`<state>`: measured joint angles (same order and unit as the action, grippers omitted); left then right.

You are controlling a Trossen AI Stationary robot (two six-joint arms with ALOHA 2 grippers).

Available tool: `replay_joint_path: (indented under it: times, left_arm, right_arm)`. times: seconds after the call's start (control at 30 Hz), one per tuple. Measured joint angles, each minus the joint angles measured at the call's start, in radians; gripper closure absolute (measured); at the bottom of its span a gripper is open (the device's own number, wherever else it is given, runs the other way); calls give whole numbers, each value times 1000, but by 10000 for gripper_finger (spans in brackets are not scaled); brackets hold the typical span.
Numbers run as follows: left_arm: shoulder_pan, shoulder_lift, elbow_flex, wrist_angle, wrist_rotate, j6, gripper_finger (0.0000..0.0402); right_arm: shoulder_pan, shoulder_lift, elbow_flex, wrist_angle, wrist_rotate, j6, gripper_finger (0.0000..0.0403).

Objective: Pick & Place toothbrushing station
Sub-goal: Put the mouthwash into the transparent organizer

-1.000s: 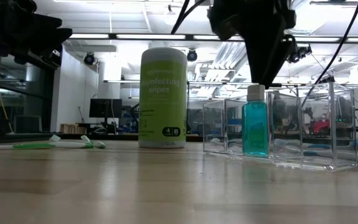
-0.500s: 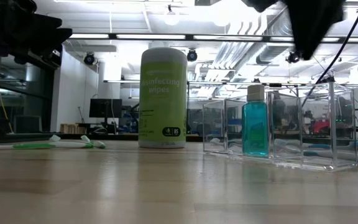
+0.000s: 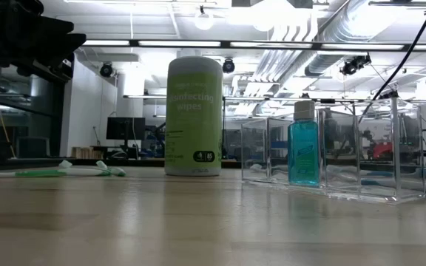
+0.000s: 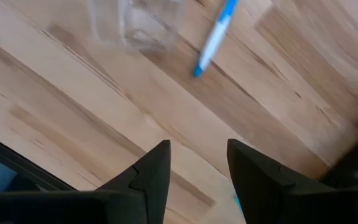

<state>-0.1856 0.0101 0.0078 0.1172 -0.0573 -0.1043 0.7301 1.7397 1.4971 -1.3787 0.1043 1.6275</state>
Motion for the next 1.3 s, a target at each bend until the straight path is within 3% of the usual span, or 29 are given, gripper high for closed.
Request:
replay_joint_path:
  times: [0.37, 0.47, 0.97, 1.13, 1.3]
  left_arm:
    - [0, 0, 0, 0, 0, 0, 277]
    - [0, 0, 0, 0, 0, 0, 277]
    - [0, 0, 0, 0, 0, 0, 277]
    - [0, 0, 0, 0, 0, 0, 277]
    - [0, 0, 0, 0, 0, 0, 277]
  right_arm:
    - [121, -20, -101, -23, -5, 145, 253]
    - [123, -24, -109, -3, 37, 152, 253]
    - [49, -24, -109, 95, 115, 69, 253]
    - [25, -24, -109, 156, 185, 39, 253]
    - [2, -24, -109, 167, 164, -2, 253]
